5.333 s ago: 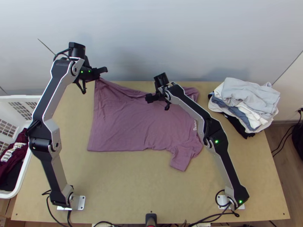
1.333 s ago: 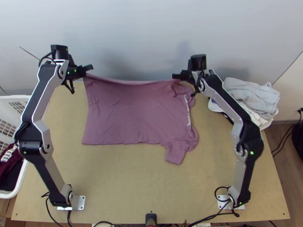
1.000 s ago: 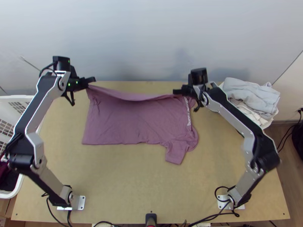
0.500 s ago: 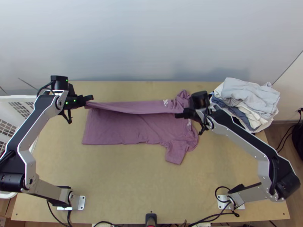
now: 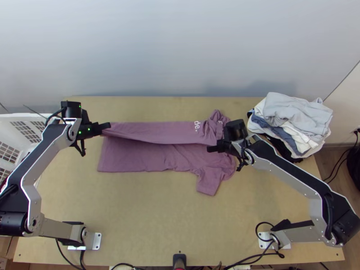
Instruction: Fold the t-shirt
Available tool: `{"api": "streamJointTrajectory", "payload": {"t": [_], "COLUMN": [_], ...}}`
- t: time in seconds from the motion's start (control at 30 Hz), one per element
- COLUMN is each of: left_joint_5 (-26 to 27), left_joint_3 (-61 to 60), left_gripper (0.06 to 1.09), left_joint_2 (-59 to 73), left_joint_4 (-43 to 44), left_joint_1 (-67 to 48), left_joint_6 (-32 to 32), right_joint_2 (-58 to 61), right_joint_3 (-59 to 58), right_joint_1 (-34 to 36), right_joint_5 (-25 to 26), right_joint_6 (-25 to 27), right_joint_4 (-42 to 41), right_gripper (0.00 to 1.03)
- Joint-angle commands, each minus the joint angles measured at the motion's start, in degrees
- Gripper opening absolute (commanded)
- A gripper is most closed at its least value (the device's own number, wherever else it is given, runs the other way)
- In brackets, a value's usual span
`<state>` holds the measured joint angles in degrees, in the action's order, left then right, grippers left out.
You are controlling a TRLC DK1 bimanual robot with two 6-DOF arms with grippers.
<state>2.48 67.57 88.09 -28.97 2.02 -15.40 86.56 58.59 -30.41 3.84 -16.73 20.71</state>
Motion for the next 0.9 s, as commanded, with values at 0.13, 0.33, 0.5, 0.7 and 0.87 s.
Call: {"api": "streamJointTrajectory", "payload": {"t": [0.13,0.33,0.5,0.7,0.87], "left_joint_5": [2.4,5.3,5.3,5.3,4.8], "left_joint_3": [-3.6,-5.5,-8.4,-15.7,-21.5], "left_gripper": [1.02,1.04,1.03,1.03,1.03], "left_joint_2": [0.9,-1.3,-6.4,-12.9,-15.4], "left_joint_4": [-1.8,-4.5,-8.7,-10.9,-9.5], "left_joint_1": [-0.1,0.1,0.3,2.3,3.3], "left_joint_6": [-0.2,-0.5,2.6,5.6,5.6], "right_joint_2": [-0.6,-2.5,-5.5,-10.3,-13.9], "right_joint_3": [-1.9,-0.8,-0.9,-3.7,-7.1], "right_joint_1": [-0.6,-0.5,0.6,1.7,3.1], "right_joint_5": [-3.0,-3.7,-3.9,-4.5,-6.7], "right_joint_6": [-0.8,-0.8,-0.2,0.4,0.1], "right_joint_4": [-1.2,1.5,8.5,13.2,17.6], "right_gripper": [1.00,1.00,0.99,0.99,0.99]}}
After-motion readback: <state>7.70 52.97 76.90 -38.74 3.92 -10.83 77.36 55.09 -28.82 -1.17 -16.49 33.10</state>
